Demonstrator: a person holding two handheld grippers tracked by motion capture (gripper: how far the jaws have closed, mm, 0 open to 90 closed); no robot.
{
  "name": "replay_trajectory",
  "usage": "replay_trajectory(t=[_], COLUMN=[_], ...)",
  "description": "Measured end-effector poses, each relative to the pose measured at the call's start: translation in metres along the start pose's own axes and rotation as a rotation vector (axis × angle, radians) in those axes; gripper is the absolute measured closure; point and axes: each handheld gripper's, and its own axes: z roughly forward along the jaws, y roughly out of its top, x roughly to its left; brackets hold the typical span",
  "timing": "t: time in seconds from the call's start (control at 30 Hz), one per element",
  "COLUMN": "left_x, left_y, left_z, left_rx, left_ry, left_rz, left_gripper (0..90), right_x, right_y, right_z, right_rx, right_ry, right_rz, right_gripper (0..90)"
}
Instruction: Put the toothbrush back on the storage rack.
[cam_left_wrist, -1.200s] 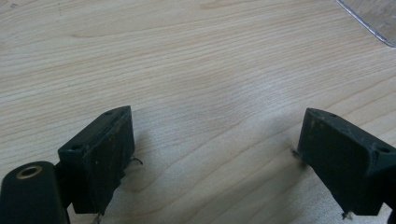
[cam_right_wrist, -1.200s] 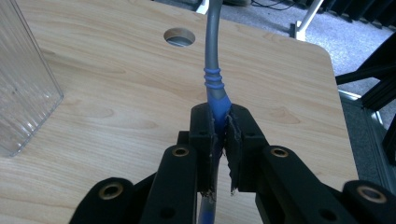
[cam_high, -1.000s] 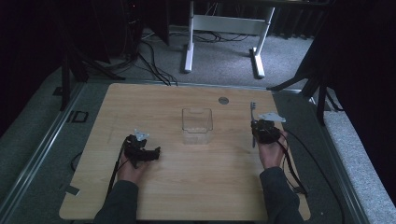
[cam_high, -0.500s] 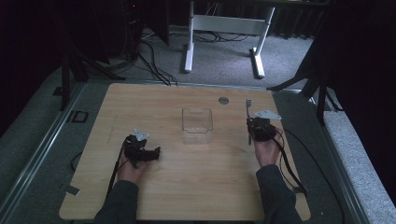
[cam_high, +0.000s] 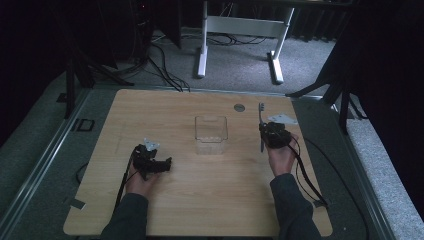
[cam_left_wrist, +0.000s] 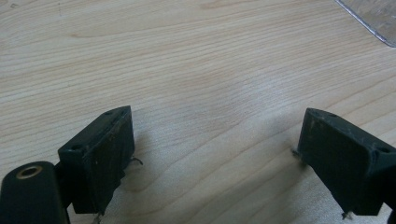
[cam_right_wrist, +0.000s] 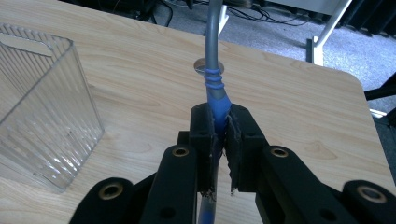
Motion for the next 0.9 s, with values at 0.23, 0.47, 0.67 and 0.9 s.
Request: replay_trajectory(t=[0.23, 0.47, 0.67, 0.9], left_x=[0.0, 0.0, 0.0, 0.0], left_y=[0.0, 0.0, 0.0, 0.0], left_z=[0.0, 0.0, 0.0, 0.0], left_rx=[-0.001, -0.001, 0.0, 0.0], left_ry=[0.0, 0.0, 0.0, 0.001], left_rz=[0.0, -0.001, 0.0, 0.002], left_gripper=[11.1, 11.1, 11.1, 11.1], right_x=[0.004, 0.008, 0.012, 0.017], right_y=[0.007, 0.01, 0.013, 0.018], right_z=[0.001, 0.004, 0.007, 0.009], right_rx=[-0.01, -0.012, -0.02, -0.025], right_ry=[0.005, 0.004, 0.018, 0.037], right_rz=[-0.005, -0.013, -0.009, 0.007], right_gripper=[81.3, 81.2, 81.3, 81.3])
